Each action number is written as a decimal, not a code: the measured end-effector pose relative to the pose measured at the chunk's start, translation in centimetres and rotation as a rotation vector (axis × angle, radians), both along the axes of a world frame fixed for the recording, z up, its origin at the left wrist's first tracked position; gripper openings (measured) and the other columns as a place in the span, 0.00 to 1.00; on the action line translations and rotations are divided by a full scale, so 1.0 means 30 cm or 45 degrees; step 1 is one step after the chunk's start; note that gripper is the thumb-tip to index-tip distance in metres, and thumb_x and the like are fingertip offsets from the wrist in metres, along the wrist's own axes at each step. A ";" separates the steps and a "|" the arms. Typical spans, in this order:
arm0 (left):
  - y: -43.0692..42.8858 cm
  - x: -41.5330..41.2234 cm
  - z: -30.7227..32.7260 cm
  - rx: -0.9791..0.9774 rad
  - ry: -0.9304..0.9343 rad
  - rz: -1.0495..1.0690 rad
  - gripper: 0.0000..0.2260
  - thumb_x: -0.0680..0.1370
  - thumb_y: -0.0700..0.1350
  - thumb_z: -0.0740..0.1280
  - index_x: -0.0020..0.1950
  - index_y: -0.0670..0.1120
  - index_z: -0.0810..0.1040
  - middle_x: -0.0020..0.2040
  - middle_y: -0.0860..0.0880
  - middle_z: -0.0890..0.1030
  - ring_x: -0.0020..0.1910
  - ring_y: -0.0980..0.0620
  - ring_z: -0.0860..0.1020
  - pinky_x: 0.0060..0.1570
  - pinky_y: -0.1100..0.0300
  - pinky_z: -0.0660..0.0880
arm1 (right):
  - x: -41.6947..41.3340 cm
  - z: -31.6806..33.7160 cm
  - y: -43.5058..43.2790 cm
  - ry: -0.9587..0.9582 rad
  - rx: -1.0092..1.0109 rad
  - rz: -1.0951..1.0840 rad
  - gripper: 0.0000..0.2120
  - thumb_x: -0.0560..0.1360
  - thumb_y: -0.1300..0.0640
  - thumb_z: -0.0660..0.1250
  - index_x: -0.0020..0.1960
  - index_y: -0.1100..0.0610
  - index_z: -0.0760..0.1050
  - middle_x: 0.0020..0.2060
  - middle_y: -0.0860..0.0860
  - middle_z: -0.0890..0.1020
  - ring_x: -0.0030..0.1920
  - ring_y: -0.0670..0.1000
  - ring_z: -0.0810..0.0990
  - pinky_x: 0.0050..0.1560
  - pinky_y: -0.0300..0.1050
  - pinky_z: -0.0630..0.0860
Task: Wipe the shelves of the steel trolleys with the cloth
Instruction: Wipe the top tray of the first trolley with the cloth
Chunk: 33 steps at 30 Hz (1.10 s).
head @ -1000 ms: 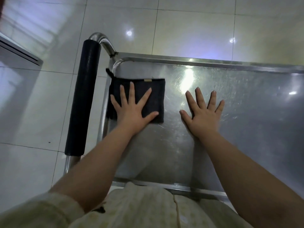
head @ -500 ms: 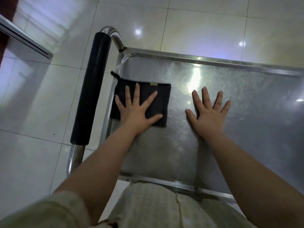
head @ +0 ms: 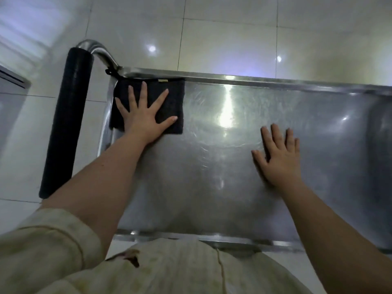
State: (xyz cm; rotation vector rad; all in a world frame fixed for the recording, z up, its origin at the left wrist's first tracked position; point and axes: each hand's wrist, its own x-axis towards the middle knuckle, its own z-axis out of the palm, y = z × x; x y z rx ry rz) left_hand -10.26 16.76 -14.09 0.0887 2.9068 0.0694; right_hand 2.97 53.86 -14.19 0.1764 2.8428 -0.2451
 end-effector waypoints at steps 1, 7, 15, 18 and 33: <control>0.016 0.005 -0.004 0.001 0.013 0.012 0.35 0.67 0.81 0.38 0.71 0.73 0.33 0.80 0.48 0.40 0.77 0.37 0.39 0.69 0.28 0.38 | 0.037 0.000 0.059 -0.002 0.006 -0.014 0.33 0.76 0.32 0.45 0.78 0.38 0.42 0.79 0.46 0.49 0.78 0.60 0.43 0.76 0.61 0.43; 0.371 0.028 -0.015 0.036 0.017 -0.044 0.37 0.67 0.80 0.38 0.74 0.71 0.38 0.80 0.46 0.40 0.77 0.34 0.38 0.67 0.27 0.37 | 0.120 -0.018 0.168 -0.027 0.059 -0.044 0.32 0.76 0.32 0.43 0.77 0.38 0.38 0.79 0.46 0.47 0.78 0.59 0.44 0.76 0.60 0.42; 0.941 0.122 0.021 0.102 -0.146 -0.185 0.36 0.71 0.77 0.40 0.76 0.67 0.37 0.79 0.43 0.36 0.75 0.32 0.33 0.64 0.26 0.32 | 0.101 0.031 0.217 0.161 -0.313 -0.234 0.32 0.78 0.41 0.53 0.79 0.48 0.52 0.79 0.49 0.55 0.79 0.54 0.50 0.77 0.57 0.48; 0.852 0.106 0.046 0.264 -0.080 -0.165 0.32 0.76 0.72 0.44 0.77 0.66 0.41 0.80 0.47 0.40 0.77 0.37 0.36 0.69 0.29 0.37 | 0.036 0.074 0.204 0.256 -0.381 -0.296 0.30 0.79 0.44 0.54 0.79 0.49 0.56 0.78 0.52 0.58 0.78 0.60 0.52 0.76 0.60 0.51; 0.726 0.029 0.001 0.146 -0.017 -0.081 0.25 0.82 0.60 0.44 0.79 0.61 0.45 0.81 0.51 0.43 0.78 0.42 0.36 0.70 0.32 0.35 | -0.368 -0.003 0.207 0.012 0.054 0.026 0.29 0.77 0.30 0.42 0.76 0.33 0.41 0.78 0.39 0.44 0.77 0.62 0.39 0.70 0.70 0.33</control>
